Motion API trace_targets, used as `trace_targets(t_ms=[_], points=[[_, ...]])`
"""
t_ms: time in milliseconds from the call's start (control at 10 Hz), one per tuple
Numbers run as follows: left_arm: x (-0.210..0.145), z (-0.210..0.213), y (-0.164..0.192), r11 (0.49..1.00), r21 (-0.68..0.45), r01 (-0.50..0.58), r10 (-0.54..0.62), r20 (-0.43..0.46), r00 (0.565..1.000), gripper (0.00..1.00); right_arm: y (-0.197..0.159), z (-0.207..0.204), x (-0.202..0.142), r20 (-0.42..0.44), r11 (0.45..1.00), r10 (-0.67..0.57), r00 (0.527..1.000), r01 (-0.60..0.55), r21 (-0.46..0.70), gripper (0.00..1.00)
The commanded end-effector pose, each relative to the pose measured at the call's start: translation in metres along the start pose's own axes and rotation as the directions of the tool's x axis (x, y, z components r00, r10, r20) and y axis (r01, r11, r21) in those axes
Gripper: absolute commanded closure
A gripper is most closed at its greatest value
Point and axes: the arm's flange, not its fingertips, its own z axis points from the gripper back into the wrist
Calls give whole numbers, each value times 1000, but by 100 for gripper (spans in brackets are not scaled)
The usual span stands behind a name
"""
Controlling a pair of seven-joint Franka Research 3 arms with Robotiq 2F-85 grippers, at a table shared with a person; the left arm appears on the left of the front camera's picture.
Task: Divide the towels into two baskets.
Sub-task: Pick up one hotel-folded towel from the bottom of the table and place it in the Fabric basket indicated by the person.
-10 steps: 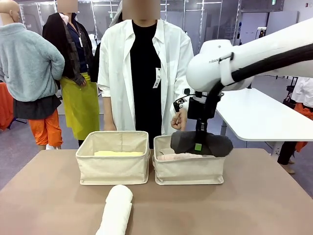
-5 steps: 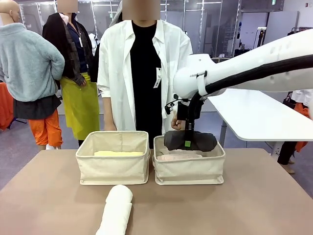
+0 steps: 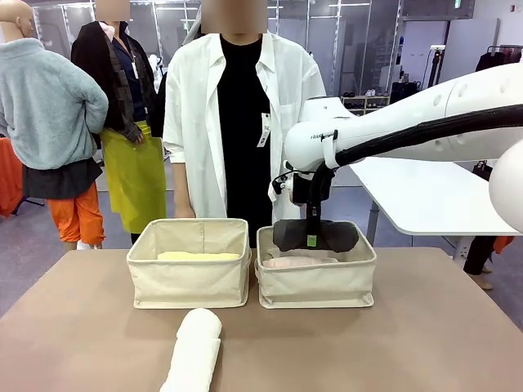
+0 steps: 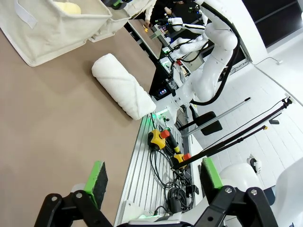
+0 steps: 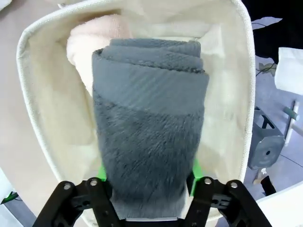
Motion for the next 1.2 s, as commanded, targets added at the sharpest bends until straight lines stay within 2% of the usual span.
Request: trace_targets(t_ms=[0, 300, 400, 1100], points=[[-2, 0, -5, 1000, -5, 15, -15, 8, 1000, 0, 9, 7, -3, -20, 1000, 19, 1000, -20, -6, 0], [-2, 0, -5, 1000, -5, 15, -15, 8, 1000, 0, 28, 6, -11, -33, 1000, 7, 999, -7, -21, 0], [-2, 0, -5, 1000, -5, 15, -15, 8, 1000, 0, 6, 8, 2, -1, 1000, 8, 1000, -8, -6, 0], [-2, 0, -5, 1000, -5, 15, -15, 8, 1000, 0, 6, 8, 2, -1, 1000, 8, 1000, -8, -6, 0]])
